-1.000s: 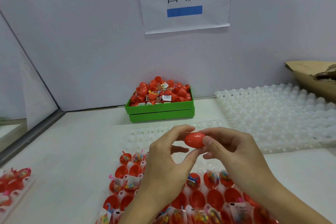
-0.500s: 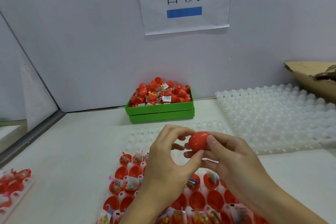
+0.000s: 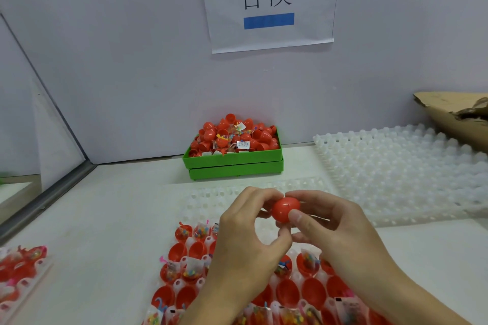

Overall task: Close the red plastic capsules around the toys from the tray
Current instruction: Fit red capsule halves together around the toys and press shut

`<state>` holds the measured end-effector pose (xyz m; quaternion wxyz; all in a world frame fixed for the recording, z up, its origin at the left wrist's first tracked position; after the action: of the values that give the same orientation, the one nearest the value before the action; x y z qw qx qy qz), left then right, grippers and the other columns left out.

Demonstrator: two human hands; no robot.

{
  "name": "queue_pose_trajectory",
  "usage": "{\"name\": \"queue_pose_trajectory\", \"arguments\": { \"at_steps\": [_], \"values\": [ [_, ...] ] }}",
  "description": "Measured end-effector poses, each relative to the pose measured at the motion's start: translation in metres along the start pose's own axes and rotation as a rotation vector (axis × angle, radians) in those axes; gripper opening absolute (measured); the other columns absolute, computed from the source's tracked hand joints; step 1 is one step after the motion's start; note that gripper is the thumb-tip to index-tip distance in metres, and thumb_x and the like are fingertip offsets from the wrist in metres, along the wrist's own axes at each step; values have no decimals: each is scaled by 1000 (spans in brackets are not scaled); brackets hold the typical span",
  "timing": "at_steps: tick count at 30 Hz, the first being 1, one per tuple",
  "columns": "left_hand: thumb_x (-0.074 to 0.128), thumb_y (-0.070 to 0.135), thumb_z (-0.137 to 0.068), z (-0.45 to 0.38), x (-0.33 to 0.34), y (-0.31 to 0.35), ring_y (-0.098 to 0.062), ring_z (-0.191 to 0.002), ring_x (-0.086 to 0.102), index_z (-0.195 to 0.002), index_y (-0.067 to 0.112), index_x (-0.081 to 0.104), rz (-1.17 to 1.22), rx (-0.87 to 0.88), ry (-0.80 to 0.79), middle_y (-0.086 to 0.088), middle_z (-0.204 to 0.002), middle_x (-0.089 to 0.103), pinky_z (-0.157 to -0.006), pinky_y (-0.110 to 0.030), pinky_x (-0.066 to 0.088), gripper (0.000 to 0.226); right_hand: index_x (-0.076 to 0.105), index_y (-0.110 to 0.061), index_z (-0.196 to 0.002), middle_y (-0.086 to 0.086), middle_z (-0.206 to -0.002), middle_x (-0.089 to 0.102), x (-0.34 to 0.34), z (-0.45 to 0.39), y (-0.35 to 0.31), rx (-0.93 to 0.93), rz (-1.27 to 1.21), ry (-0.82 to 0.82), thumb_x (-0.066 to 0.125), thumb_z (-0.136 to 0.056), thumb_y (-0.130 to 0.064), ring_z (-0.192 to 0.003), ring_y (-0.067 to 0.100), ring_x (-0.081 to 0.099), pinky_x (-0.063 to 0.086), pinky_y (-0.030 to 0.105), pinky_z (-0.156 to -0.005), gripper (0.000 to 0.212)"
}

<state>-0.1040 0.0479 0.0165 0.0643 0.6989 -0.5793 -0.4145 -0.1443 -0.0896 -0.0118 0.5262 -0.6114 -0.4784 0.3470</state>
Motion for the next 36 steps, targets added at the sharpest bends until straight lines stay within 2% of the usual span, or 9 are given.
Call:
{"name": "queue_pose_trajectory", "arguments": {
  "at_steps": [6, 11, 15, 18, 20, 22, 26, 32, 36],
  "values": [
    [73, 17, -76, 1, -1, 1, -5, -94, 64, -103, 32, 65, 86, -33, 42, 19, -98, 63, -76, -8, 47, 31, 71, -11, -110, 12, -96, 77, 2, -1, 7, 83, -127, -44, 61, -91, -4, -92, 27, 74, 61, 36, -78, 22],
    [71, 12, -73, 1, -1, 1, -5, -93, 58, -102, 24, 64, -42, 53, 11, 15, -98, 59, -79, -12, 46, 32, 71, -21, -110, 0, -98, 77, 2, 1, 1, -5, 19, -43, 71, -78, -31, -88, 16, 74, 60, 26, -70, 34],
    [70, 15, -75, 2, 1, 0, -2, -93, 55, -104, 23, 64, -68, 93, -15, 13, -99, 57, -80, -10, 44, 31, 73, -29, -101, -10, -95, 76, 6, 2, -2, -42, 197, -52, 75, -84, -16, -87, 10, 73, 61, 34, -77, 22],
    [73, 13, -77, 1, 1, 1, 1, -95, 56, -110, 24, 63, -43, 99, -8, 16, -100, 59, -80, -7, 44, 36, 74, -29, -98, -9, -93, 76, 6, -1, -7, -77, 242, -56, 70, -88, -18, -87, 12, 73, 60, 31, -75, 15],
    [77, 16, -79, 0, -1, 0, 6, -98, 56, -117, 27, 61, -3, 60, 9, 20, -102, 60, -79, -4, 42, 42, 74, -22, -100, 1, -91, 76, 4, -5, -10, -62, 169, -53, 66, -89, -26, -88, 19, 73, 60, 29, -71, 14],
    [78, 22, -80, 0, -2, -3, 8, -102, 54, -121, 29, 59, 22, 8, -10, 24, -106, 59, -80, -4, 43, 45, 73, -13, -104, 11, -92, 76, -1, -11, -8, 8, 73, -49, 60, -88, -32, -90, 26, 73, 59, 31, -70, 28],
    [78, 28, -82, 0, 0, -10, 6, -106, 52, -122, 30, 58, 20, -47, -63, 24, -110, 57, -85, -10, 45, 44, 69, -2, -111, 19, -104, 73, -6, -14, -7, 144, -96, -85, 58, -87, -28, -96, 31, 72, 56, 33, -74, 37],
    [75, 33, -83, 1, -2, -12, 9, -107, 50, -121, 31, 59, 10, -65, -62, 27, -109, 55, -86, -9, 44, 42, 64, 1, -114, 21, -111, 71, -6, -17, -11, 233, -279, -165, 68, -78, -30, -103, 33, 70, 57, 36, -82, 48],
    [73, 37, -82, 0, -5, -10, 12, -105, 50, -116, 39, 56, 25, -75, -39, 29, -109, 55, -84, -6, 44, 38, 67, -1, -108, 12, -102, 75, -25, -41, -10, 281, -311, -90, 60, -91, -32, -98, 25, 73, 59, 26, -70, 36]
  ]
}}
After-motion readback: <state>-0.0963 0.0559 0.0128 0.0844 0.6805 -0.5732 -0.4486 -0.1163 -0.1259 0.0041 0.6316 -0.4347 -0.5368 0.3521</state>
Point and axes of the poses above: each hand's wrist, its own z-axis away from the middle knuckle, its own x-axis out of the palm, y = z × x, the point moved 5 cm from there along -z, towards the middle knuckle
